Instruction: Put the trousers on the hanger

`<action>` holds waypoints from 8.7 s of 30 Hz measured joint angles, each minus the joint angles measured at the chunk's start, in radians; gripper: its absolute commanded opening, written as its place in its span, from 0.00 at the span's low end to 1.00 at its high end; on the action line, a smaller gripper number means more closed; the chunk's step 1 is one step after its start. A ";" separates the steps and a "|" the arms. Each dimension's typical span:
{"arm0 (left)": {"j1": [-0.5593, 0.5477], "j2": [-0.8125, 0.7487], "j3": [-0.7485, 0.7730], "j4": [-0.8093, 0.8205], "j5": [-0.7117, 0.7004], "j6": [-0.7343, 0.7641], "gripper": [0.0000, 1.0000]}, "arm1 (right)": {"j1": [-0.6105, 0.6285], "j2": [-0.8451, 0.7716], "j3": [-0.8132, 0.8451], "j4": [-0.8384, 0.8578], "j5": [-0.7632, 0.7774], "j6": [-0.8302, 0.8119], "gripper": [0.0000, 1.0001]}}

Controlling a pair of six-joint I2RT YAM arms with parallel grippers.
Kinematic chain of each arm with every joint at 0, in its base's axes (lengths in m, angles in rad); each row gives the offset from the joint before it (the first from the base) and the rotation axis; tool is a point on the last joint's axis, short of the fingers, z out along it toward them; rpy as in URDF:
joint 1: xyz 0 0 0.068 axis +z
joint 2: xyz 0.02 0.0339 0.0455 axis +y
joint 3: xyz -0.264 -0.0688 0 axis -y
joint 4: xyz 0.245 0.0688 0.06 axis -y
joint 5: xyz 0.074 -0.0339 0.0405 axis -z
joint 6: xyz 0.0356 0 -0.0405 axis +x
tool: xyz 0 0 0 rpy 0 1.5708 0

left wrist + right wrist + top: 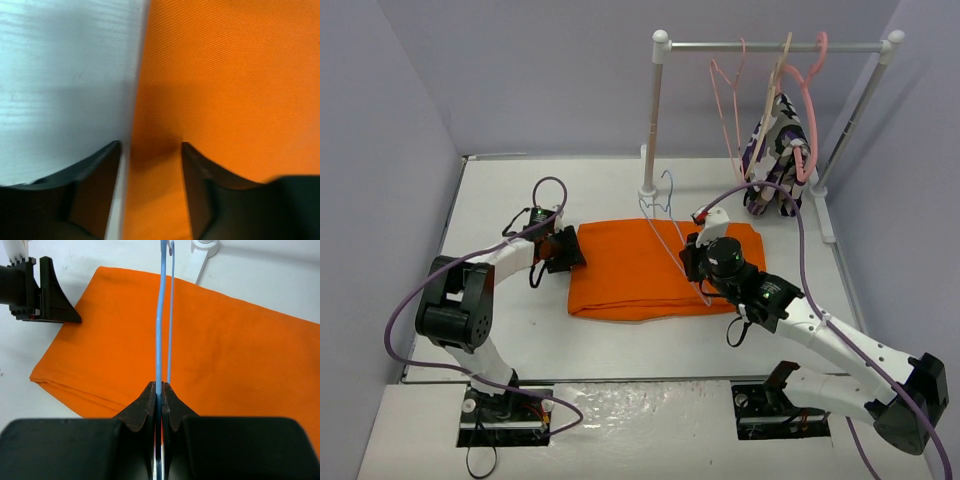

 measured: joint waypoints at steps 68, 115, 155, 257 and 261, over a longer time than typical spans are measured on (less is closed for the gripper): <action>-0.315 -0.102 0.246 -0.100 0.058 -0.243 0.00 | 0.113 0.211 -0.067 0.425 0.005 0.071 0.00; -0.442 0.043 0.235 0.211 -0.107 -0.194 0.51 | -0.018 0.157 -0.348 0.503 -0.128 0.199 0.00; -0.574 -0.042 0.039 0.329 -0.022 -0.097 0.00 | -0.026 0.103 -0.274 0.377 -0.163 0.164 0.00; -0.244 -0.086 -0.034 0.729 0.543 0.591 0.10 | -0.179 0.156 -0.038 0.125 -0.408 0.150 0.66; -0.238 -0.087 -0.036 0.723 0.559 0.606 0.10 | -0.230 0.185 -0.002 0.060 -0.442 0.162 0.72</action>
